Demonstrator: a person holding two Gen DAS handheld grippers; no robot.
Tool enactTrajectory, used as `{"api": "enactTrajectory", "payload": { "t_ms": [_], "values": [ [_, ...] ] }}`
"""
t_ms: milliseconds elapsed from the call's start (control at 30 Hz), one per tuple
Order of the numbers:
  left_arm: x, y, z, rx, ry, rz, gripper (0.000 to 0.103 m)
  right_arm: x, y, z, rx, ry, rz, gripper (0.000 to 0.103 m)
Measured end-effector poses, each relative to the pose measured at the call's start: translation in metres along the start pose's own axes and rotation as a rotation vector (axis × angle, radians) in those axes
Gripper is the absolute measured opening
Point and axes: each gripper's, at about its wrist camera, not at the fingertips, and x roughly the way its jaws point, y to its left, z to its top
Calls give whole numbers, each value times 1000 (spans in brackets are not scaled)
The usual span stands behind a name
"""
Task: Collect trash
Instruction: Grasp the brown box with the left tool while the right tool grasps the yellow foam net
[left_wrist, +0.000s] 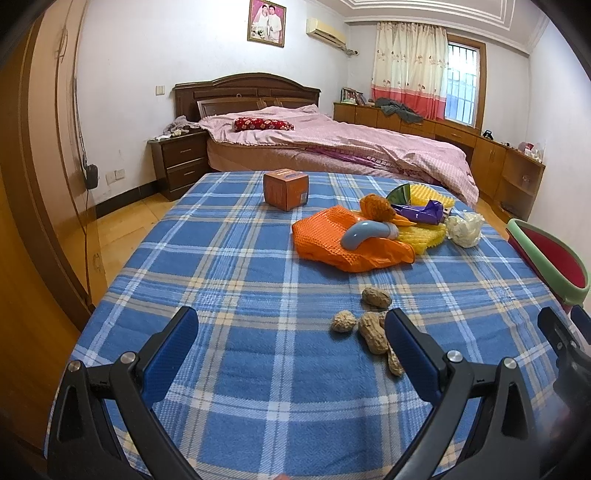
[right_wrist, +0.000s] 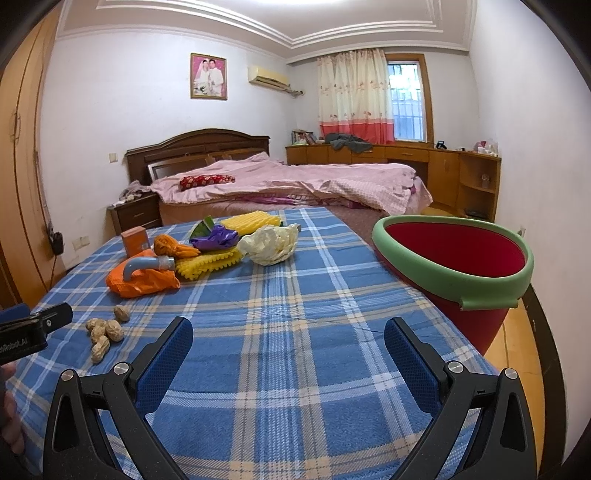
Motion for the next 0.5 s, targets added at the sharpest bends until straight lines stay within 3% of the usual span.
{"api": "enactTrajectory", "payload": {
  "t_ms": [233, 500],
  "values": [
    [-1, 1, 15, 6, 27, -35, 98, 2, -7, 11, 33, 52, 47, 103],
    [5, 5, 57, 37, 28, -76, 98, 2, -7, 48, 43, 80, 74, 103]
  ]
}}
